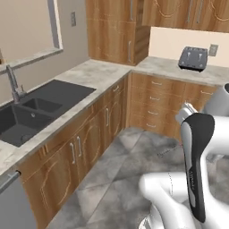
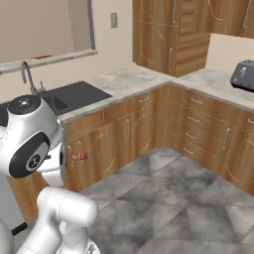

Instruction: Place the cold items (carrot and eggplant) from the fridge in one tupperware on the dining counter. Place the warm items (kebab skewer and hot dog) in the stove area in another tupperware.

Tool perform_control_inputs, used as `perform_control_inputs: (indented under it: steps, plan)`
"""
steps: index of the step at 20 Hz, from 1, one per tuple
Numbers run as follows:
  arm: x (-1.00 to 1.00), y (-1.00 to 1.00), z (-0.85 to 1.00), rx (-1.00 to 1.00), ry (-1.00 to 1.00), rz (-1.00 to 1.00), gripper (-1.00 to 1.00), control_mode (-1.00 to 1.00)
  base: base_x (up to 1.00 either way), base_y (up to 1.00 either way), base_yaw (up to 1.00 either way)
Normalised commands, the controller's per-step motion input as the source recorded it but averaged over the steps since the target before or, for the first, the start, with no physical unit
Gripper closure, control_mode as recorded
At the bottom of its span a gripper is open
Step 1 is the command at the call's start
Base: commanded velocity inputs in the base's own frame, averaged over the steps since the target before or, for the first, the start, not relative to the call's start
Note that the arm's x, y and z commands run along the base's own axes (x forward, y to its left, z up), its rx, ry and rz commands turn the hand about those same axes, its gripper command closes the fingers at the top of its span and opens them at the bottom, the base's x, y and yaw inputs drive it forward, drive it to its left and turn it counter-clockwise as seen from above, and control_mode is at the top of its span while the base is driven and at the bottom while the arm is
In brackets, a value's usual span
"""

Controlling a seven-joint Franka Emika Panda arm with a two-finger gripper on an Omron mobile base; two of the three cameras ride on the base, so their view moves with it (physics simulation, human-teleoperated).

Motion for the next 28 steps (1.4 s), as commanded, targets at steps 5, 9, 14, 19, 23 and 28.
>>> perform_control_inputs:
  steps: [5, 9, 14, 19, 23, 28]
  plan:
    - [0.0, 0.0, 0.0, 0.0, 0.0, 0.0, 1.0, 1.0, -0.19, 1.0, 0.08]
    - [0.0, 0.0, 0.0, 0.0, 0.0, 0.0, 1.0, 1.0, -0.51, 1.0, 0.19]
    - [0.0, 0.0, 0.0, 0.0, 0.0, 0.0, 1.0, 1.0, -0.73, 1.0, 0.26]
    - [0.0, 0.0, 0.0, 0.0, 0.0, 0.0, 1.0, 1.0, -0.63, 1.0, 0.21]
    - [0.0, 0.0, 0.0, 0.0, 0.0, 0.0, 1.0, 1.0, -0.29, 1.0, 0.06]
    - [0.0, 0.0, 0.0, 0.0, 0.0, 0.0, 1.0, 1.0, -0.01, 1.0, 0.0]
